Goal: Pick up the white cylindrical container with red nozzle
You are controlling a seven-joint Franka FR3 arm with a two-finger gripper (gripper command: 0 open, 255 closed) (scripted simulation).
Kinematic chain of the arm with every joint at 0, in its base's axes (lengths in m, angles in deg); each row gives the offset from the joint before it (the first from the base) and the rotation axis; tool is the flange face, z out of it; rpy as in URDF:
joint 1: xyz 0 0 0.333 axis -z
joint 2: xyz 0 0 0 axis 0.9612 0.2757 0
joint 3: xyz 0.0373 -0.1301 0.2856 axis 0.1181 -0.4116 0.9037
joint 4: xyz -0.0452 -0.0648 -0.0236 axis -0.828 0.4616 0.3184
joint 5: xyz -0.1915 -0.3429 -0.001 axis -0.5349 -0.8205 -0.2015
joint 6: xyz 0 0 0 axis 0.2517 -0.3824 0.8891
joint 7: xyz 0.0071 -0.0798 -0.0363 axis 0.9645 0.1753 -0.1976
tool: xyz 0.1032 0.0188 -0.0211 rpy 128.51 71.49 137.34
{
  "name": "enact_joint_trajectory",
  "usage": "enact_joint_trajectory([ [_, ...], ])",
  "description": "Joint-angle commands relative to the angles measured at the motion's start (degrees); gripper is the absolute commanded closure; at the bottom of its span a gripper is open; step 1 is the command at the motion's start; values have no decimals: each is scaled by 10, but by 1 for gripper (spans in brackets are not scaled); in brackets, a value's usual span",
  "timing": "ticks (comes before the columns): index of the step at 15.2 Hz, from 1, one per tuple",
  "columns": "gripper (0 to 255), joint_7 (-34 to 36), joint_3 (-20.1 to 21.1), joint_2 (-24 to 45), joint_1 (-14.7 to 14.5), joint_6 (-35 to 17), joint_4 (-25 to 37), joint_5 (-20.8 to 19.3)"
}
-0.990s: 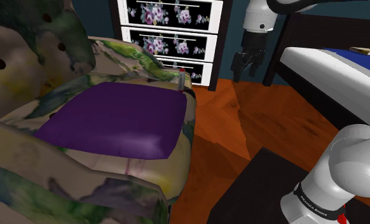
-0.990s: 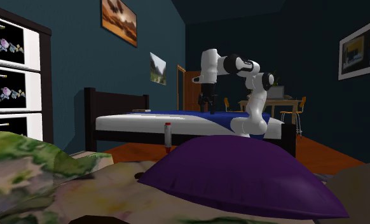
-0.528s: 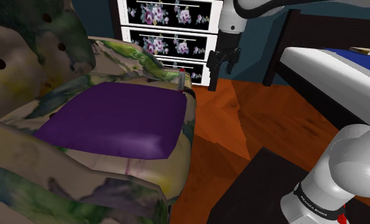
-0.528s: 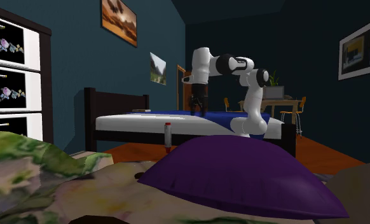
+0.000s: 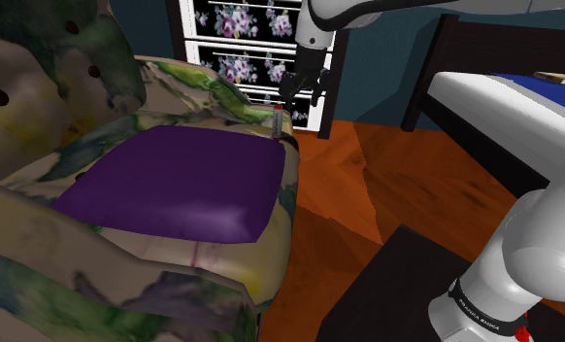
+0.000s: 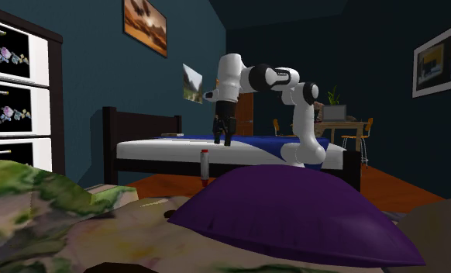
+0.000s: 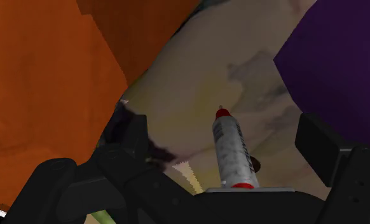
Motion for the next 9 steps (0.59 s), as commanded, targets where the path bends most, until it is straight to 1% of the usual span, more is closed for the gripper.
enact_joint_trajectory([
  [1,0,4,1,38,0,-6,41,-2],
  [5,0,15,3,124,-4,-4,145,-7],
  [6,0,15,3,127,-5,-4,148,-8],
  [9,0,16,3,126,-5,-28,123,-8],
])
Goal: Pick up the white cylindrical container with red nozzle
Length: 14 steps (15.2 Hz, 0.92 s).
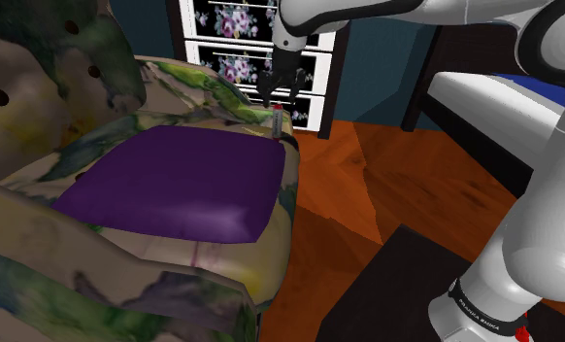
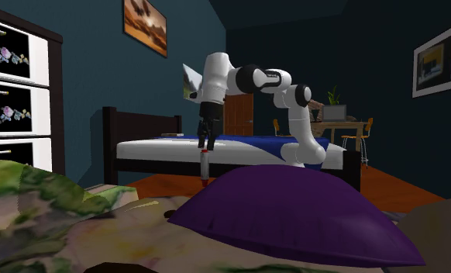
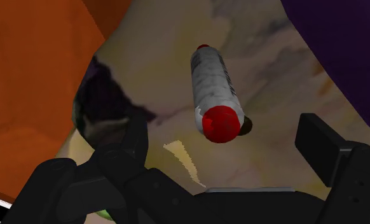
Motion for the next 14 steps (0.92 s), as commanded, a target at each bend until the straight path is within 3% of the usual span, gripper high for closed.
enact_joint_trajectory([
  [1,0,0,0,0,0,-17,-17,0],
  [6,0,2,0,0,1,-45,-44,-1],
  [7,255,2,0,1,0,-44,-41,-1],
  [14,255,2,0,1,0,-44,-42,-1],
])
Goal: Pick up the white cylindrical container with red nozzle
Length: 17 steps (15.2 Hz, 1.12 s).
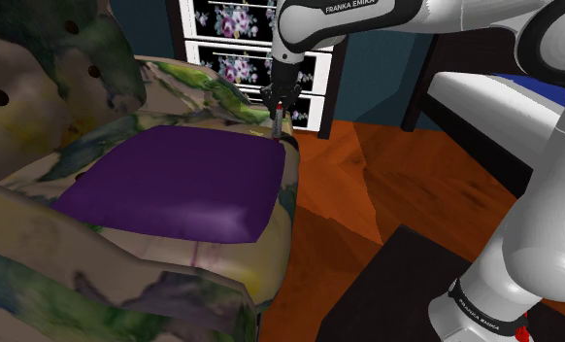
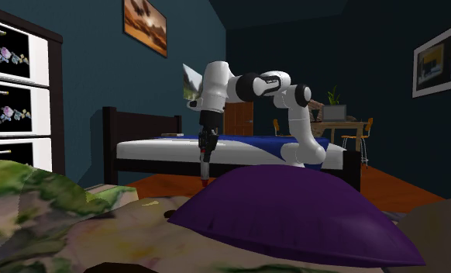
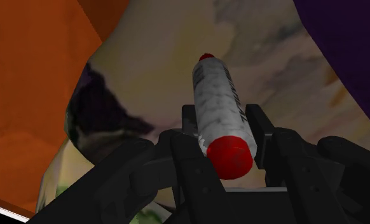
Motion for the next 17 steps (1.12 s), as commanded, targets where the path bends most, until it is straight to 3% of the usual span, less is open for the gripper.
enact_joint_trajectory([
  [1,255,0,0,0,0,0,0,0],
  [17,255,-4,1,10,-1,119,128,1],
])
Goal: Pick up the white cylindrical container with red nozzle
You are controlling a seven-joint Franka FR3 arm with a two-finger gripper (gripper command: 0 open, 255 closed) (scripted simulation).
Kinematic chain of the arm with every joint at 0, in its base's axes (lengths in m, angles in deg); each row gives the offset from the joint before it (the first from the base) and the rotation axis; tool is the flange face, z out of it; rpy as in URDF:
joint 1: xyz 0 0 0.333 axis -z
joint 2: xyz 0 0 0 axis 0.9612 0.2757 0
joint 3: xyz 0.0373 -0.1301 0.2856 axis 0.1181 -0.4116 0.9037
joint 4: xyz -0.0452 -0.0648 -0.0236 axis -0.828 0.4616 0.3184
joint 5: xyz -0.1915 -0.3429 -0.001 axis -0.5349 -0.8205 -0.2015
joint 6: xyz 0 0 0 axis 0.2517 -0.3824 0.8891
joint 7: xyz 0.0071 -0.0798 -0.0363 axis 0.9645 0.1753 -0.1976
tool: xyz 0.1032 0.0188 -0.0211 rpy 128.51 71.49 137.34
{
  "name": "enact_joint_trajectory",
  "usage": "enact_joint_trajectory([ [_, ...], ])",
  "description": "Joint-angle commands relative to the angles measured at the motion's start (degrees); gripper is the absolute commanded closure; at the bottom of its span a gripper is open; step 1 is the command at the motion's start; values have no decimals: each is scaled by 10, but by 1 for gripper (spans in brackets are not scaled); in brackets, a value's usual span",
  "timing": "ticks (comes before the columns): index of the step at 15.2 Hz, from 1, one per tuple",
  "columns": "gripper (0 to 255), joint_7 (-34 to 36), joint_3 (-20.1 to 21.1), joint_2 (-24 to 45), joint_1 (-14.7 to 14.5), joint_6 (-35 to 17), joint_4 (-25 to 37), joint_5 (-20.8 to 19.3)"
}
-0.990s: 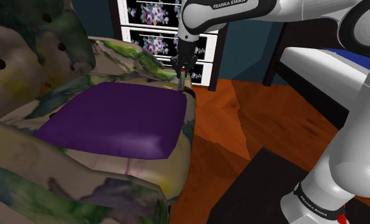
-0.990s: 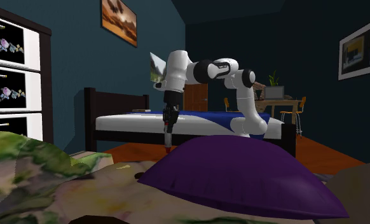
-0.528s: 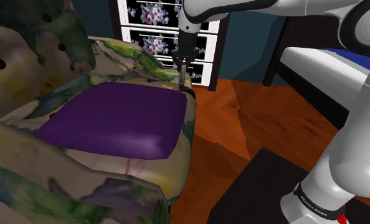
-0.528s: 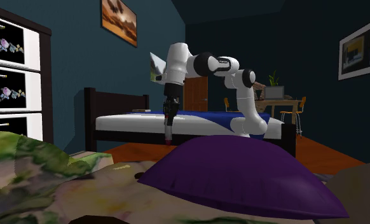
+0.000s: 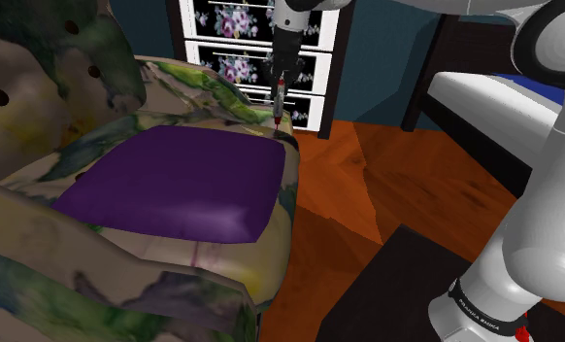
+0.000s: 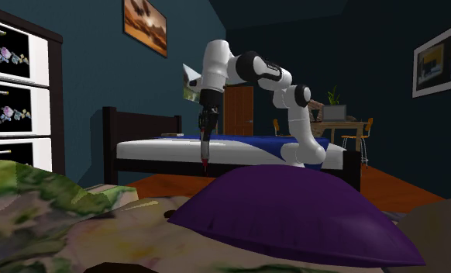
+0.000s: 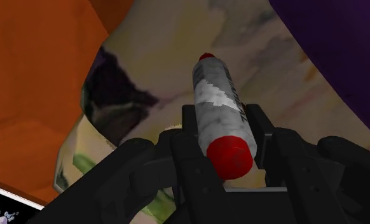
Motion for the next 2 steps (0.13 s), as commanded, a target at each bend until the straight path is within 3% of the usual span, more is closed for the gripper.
enact_joint_trajectory([
  [1,255,0,0,3,0,12,14,0],
  [2,255,0,0,3,0,12,15,0],
])
